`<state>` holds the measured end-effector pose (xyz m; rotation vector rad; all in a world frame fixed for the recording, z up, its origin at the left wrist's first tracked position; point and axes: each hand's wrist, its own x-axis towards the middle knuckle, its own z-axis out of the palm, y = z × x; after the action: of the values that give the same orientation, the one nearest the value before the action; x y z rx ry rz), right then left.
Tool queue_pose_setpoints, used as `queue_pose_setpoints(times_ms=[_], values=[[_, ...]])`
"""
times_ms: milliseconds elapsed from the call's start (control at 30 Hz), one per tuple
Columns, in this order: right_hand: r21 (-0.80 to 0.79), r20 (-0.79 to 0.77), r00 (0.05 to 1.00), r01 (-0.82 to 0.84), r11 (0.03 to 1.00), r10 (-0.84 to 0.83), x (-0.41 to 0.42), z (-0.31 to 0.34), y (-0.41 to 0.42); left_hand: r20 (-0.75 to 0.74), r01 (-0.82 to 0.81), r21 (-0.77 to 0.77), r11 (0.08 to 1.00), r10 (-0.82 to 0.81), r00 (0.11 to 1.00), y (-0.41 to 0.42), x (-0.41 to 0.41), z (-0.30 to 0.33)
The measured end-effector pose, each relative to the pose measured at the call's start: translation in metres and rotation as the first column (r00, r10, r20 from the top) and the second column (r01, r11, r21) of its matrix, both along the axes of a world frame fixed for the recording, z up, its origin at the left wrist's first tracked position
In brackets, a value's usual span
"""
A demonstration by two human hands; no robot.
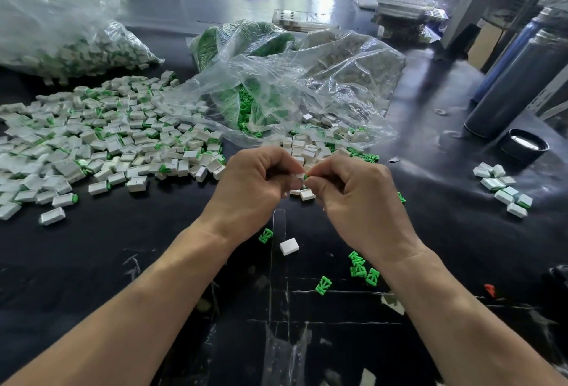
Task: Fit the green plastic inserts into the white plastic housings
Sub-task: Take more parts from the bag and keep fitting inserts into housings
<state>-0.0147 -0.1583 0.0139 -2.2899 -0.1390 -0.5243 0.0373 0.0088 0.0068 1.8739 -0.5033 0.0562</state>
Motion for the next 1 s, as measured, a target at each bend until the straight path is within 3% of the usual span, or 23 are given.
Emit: queue_pose_setpoints(times_ms=[467, 533, 633, 700, 800, 867, 1000], values=[[-0.152, 0.033, 0.997, 0.075, 0.986, -0.071, 0.000, -0.007, 0.006, 0.124, -0.023, 0.179, 0.983, 0.001, 0.992, 0.000, -0.002, 0.002], [-0.080, 0.021, 0.997, 0.073, 0.994, -0.072, 0.002, -0.010, 0.004, 0.104, -0.031, 0.154, 0.988, 0.015, 0.994, -0.001, -0.002, 0.002], [0.212, -0.066, 0.998, 0.035, 0.977, -0.021, 0.008, -0.012, 0.001, -0.017, -0.015, 0.016, 1.000, 0.015, 1.000, -0.002, 0.001, 0.000], [0.439, -0.093, 0.994, -0.008, 0.898, 0.054, 0.010, -0.010, 0.000, -0.153, -0.003, -0.144, 0.990, -0.020, 0.988, -0.004, 0.002, -0.001], [0.653, -0.132, 0.986, 0.011, 0.757, 0.100, 0.010, -0.009, 0.001, -0.263, 0.001, -0.258, 0.966, -0.071, 0.962, -0.005, 0.001, -0.001], [0.709, -0.218, 0.965, 0.052, 0.703, 0.147, 0.010, -0.011, 0.004, -0.294, 0.024, -0.297, 0.955, -0.116, 0.949, -0.008, 0.000, -0.001], [0.640, -0.340, 0.920, 0.072, 0.765, 0.197, 0.009, -0.015, 0.012, -0.331, 0.113, -0.345, 0.932, -0.233, 0.914, -0.014, -0.007, -0.002]])
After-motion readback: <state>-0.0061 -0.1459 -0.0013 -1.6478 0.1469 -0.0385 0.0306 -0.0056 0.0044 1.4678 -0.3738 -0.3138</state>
